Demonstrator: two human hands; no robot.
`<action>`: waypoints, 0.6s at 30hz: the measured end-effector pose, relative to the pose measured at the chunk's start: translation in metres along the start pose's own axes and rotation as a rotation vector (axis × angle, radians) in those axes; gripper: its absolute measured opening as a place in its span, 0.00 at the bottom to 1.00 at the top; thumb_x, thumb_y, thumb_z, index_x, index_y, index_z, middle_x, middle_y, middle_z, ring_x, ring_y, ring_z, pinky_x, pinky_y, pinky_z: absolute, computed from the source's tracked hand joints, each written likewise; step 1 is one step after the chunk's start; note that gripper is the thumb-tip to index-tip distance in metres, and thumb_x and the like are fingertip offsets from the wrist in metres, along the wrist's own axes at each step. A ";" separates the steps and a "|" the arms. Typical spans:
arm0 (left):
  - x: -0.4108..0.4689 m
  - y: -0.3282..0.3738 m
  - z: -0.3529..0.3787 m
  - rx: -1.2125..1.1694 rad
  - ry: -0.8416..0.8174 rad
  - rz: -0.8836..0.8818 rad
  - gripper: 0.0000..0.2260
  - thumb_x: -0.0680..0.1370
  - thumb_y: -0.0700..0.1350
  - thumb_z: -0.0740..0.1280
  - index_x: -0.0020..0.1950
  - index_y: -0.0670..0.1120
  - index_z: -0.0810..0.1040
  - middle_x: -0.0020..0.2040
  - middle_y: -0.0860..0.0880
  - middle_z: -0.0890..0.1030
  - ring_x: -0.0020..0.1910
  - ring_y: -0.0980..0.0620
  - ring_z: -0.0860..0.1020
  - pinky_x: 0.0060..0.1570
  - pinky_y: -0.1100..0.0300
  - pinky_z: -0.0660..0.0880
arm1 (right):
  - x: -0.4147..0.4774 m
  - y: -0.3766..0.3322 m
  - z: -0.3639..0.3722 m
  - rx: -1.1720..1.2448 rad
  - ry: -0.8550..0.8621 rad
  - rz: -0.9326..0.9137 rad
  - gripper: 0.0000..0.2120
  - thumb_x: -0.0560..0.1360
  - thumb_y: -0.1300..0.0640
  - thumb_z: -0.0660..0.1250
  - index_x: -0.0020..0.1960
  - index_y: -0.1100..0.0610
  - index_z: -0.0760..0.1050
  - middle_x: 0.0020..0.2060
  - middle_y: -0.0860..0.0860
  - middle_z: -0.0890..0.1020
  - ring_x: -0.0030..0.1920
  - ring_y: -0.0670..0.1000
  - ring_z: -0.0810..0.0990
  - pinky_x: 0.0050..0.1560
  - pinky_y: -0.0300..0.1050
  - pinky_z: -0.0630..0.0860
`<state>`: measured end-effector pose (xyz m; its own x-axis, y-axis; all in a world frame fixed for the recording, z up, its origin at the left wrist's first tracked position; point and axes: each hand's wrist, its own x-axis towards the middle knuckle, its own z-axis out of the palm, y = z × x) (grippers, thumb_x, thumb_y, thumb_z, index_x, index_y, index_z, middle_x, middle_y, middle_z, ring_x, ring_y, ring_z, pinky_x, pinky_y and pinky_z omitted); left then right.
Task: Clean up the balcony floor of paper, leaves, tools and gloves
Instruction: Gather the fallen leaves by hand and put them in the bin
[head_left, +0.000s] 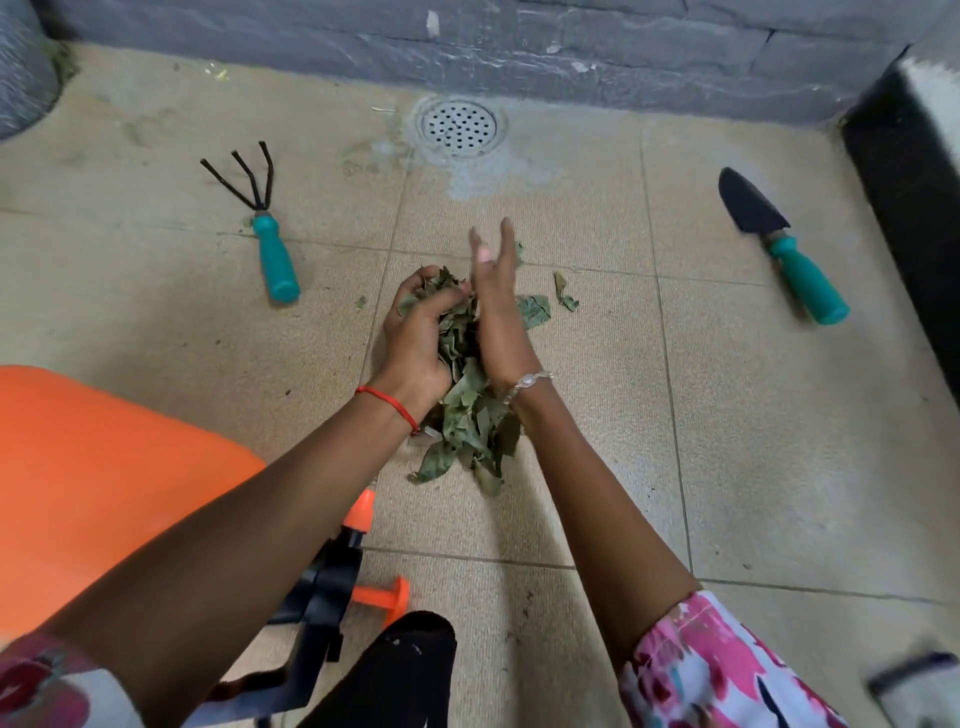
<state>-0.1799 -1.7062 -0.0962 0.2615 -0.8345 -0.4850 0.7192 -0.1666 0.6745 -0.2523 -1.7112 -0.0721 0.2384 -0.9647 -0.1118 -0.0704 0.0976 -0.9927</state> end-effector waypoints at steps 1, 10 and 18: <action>-0.002 0.001 -0.001 0.035 0.032 0.012 0.13 0.72 0.31 0.67 0.47 0.48 0.74 0.44 0.45 0.81 0.42 0.47 0.81 0.38 0.58 0.78 | -0.004 -0.002 -0.007 0.039 0.022 -0.014 0.28 0.80 0.46 0.49 0.76 0.51 0.43 0.75 0.47 0.54 0.67 0.37 0.55 0.68 0.39 0.53; 0.005 0.021 -0.015 0.120 0.194 0.087 0.16 0.70 0.29 0.67 0.43 0.51 0.74 0.41 0.48 0.78 0.37 0.50 0.77 0.34 0.59 0.77 | -0.091 0.051 -0.024 -0.855 -0.088 -0.186 0.60 0.53 0.24 0.63 0.73 0.43 0.34 0.75 0.49 0.40 0.75 0.51 0.39 0.73 0.60 0.41; 0.003 0.027 -0.024 0.137 0.223 0.142 0.17 0.70 0.27 0.66 0.42 0.50 0.73 0.38 0.48 0.77 0.33 0.52 0.76 0.28 0.63 0.76 | -0.062 0.077 0.011 -1.198 0.218 -0.119 0.49 0.63 0.23 0.51 0.75 0.50 0.47 0.74 0.59 0.55 0.74 0.64 0.52 0.69 0.66 0.48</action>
<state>-0.1443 -1.7005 -0.0929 0.4996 -0.7208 -0.4805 0.5755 -0.1384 0.8060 -0.2623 -1.6416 -0.1425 0.1450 -0.9843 0.1011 -0.9339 -0.1699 -0.3145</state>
